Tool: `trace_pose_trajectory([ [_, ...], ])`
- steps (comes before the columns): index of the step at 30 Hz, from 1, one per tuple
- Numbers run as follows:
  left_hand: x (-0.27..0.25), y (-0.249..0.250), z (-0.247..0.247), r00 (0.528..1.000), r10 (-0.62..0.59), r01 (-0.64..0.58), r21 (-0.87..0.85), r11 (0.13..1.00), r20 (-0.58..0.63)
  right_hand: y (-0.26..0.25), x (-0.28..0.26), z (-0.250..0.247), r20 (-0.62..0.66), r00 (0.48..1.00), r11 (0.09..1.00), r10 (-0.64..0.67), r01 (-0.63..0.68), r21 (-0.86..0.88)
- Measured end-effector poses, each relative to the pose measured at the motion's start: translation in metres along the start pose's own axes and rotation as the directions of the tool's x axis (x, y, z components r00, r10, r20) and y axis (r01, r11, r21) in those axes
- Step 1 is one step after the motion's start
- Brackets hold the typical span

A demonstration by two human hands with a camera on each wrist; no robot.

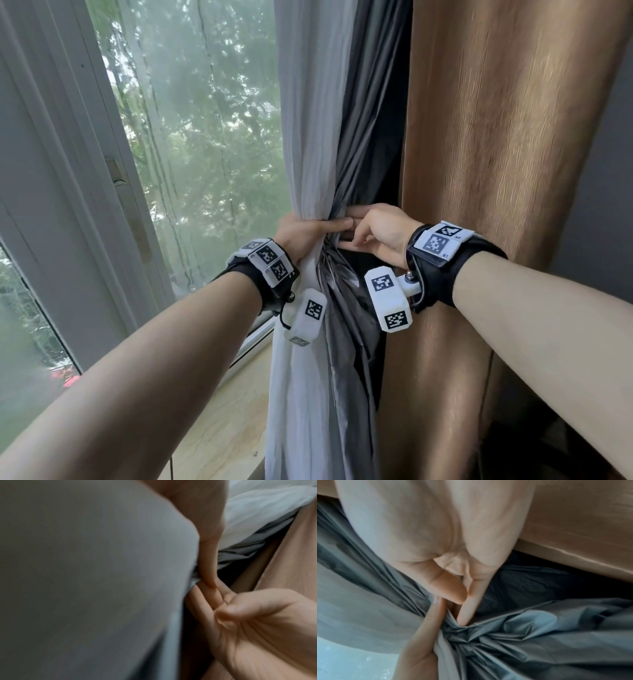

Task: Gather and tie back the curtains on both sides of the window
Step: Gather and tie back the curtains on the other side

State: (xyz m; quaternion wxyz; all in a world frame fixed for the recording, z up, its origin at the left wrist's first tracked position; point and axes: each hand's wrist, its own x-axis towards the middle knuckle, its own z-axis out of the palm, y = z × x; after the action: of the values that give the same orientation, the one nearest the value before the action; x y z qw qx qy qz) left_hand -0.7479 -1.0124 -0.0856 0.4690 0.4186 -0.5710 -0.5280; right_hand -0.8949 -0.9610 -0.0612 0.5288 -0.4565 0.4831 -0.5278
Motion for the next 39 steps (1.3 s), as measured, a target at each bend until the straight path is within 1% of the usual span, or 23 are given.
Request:
trace_pose_trajectory([
  [2, 0.003, 0.000, -0.003, 1.000, -0.023, 0.023, 0.019, 1.000, 0.020, 0.000, -0.002, -0.003, 0.031, 0.999, 0.999, 0.018, -0.019, 0.041],
  [5, 0.003, 0.000, -0.003, 0.997, -0.026, 0.024, 0.034, 0.999, 0.070, -0.002, -0.001, -0.008, -0.045, 0.999, 0.993, 0.005, 0.001, 0.119],
  [6, 0.002, 0.000, -0.002, 0.996, -0.014, 0.011, 0.040, 0.999, 0.091, -0.003, -0.001, -0.009, -0.072, 0.997, 0.994, 0.003, 0.005, 0.113],
  [7, 0.002, 0.000, 0.000, 0.995, -0.002, -0.003, 0.047, 0.999, 0.103, -0.003, 0.000, -0.009, -0.112, 0.994, 0.997, -0.005, 0.014, 0.077],
  [9, 0.001, -0.001, 0.001, 0.996, 0.010, -0.015, 0.058, 0.998, 0.085, -0.003, 0.004, -0.009, -0.215, 0.976, 0.998, -0.039, 0.027, -0.060],
  [11, 0.001, 0.000, -0.002, 0.998, -0.009, 0.006, 0.056, 0.998, 0.055, -0.002, 0.010, -0.013, -0.345, 0.934, 0.987, -0.097, 0.046, -0.155],
  [12, 0.001, 0.001, -0.005, 0.999, -0.022, 0.019, 0.053, 0.998, 0.048, -0.001, 0.013, -0.016, -0.395, 0.909, 0.979, -0.133, 0.057, -0.197],
  [13, 0.001, 0.002, -0.006, 0.998, -0.033, 0.030, 0.046, 0.998, 0.055, -0.001, 0.016, -0.020, -0.417, 0.897, 0.971, -0.145, 0.047, -0.235],
  [15, -0.001, 0.004, -0.008, 0.995, -0.044, 0.041, 0.036, 0.999, 0.089, 0.001, 0.016, -0.019, -0.391, 0.914, 0.966, -0.106, 0.002, -0.258],
  [18, -0.004, 0.005, -0.005, 0.987, -0.051, 0.048, 0.018, 0.999, 0.153, 0.004, 0.017, -0.012, -0.306, 0.952, 0.984, -0.012, -0.043, -0.173],
  [20, -0.004, 0.004, -0.004, 0.983, -0.036, 0.037, -0.003, 0.999, 0.182, 0.004, 0.018, -0.008, -0.269, 0.963, 0.992, -0.027, -0.009, -0.129],
  [23, -0.003, 0.003, -0.006, 0.980, -0.022, 0.027, -0.024, 0.999, 0.196, 0.004, 0.019, -0.007, -0.266, 0.961, 0.989, -0.072, 0.034, -0.144],
  [27, 0.000, 0.000, -0.005, 0.985, 0.015, -0.013, -0.014, 1.000, 0.174, 0.005, 0.024, -0.005, -0.262, 0.956, 0.975, -0.129, 0.075, -0.207],
  [30, 0.000, 0.001, -0.004, 0.987, 0.032, -0.035, 0.017, 0.999, 0.160, 0.005, 0.026, -0.005, -0.266, 0.953, 0.972, -0.147, 0.089, -0.216],
  [32, -0.001, 0.001, -0.005, 0.989, 0.033, -0.040, 0.044, 0.998, 0.141, 0.003, 0.023, -0.003, -0.261, 0.956, 0.971, -0.134, 0.075, -0.226],
  [36, -0.002, 0.004, -0.006, 0.997, 0.014, -0.020, 0.073, 0.997, 0.075, 0.000, 0.023, -0.004, -0.260, 0.961, 0.978, -0.098, 0.044, -0.206],
  [39, -0.001, 0.005, -0.006, 1.000, 0.022, -0.023, 0.076, 0.997, 0.013, 0.000, 0.021, -0.004, -0.260, 0.956, 0.979, -0.137, 0.090, -0.182],
])
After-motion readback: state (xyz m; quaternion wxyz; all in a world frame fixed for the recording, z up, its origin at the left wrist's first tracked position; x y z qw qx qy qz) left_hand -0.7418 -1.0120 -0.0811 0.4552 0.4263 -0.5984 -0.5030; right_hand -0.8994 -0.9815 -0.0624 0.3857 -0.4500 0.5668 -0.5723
